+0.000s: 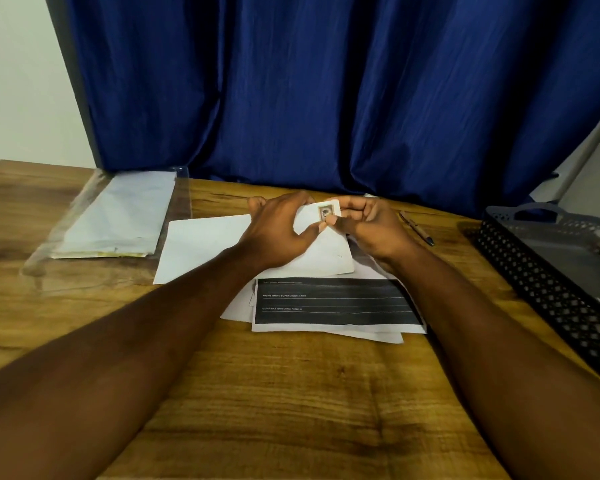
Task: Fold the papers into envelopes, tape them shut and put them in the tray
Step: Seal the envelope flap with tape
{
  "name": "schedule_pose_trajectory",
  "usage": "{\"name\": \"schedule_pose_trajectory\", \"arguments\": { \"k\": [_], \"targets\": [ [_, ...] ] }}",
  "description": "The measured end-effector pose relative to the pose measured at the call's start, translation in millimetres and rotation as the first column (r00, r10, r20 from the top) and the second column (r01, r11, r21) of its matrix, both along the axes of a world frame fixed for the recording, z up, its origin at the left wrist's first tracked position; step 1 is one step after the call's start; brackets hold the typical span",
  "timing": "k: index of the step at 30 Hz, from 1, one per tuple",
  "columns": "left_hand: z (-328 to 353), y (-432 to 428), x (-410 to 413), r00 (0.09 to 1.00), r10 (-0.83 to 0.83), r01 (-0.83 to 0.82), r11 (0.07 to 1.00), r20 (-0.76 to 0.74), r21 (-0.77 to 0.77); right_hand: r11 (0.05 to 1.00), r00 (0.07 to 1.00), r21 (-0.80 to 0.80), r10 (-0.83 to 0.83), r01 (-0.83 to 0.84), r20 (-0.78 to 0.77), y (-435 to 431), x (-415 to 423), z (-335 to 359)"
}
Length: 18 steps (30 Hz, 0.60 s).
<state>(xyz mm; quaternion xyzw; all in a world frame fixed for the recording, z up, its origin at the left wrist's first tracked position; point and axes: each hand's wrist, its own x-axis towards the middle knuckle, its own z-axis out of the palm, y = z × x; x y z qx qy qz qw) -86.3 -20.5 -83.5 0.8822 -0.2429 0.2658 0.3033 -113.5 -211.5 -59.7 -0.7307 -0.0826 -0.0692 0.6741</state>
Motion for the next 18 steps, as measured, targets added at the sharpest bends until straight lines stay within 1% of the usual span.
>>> {"name": "schedule_pose_trajectory", "arguments": {
  "k": [2, 7, 10, 13, 15, 18],
  "targets": [
    [1, 0, -1, 1.0, -0.002, 0.002, 1.0, 0.002, -0.007, 1.0, 1.0, -0.013, -0.003, 0.003, 0.016, 0, 1, 0],
    [0, 2, -2, 1.0, -0.014, 0.014, 0.999, -0.001, 0.049, 0.998, 0.996, 0.039, 0.056, -0.054, -0.062, 2, 3, -10],
    [2, 2, -5, 0.999, -0.039, 0.038, 0.998, 0.005, 0.045, 0.999, 0.998, 0.046, 0.018, -0.016, -0.056, 5, 5, -12],
    [4, 0, -9, 0.998, -0.056, 0.056, 0.996, 0.002, 0.064, 0.998, 0.999, -0.055, -0.036, 0.035, -0.004, 7, 8, -16],
    [5, -1, -9, 0.999, -0.052, 0.052, 0.996, 0.004, 0.071, 0.994, 0.998, -0.092, -0.055, 0.056, 0.011, 8, 9, -18],
    [6, -2, -8, 0.998, -0.01, 0.006, 0.998, 0.057, 0.065, 0.998, 0.998, -0.013, -0.054, 0.054, 0.026, 11, 6, -13]
  ]
}}
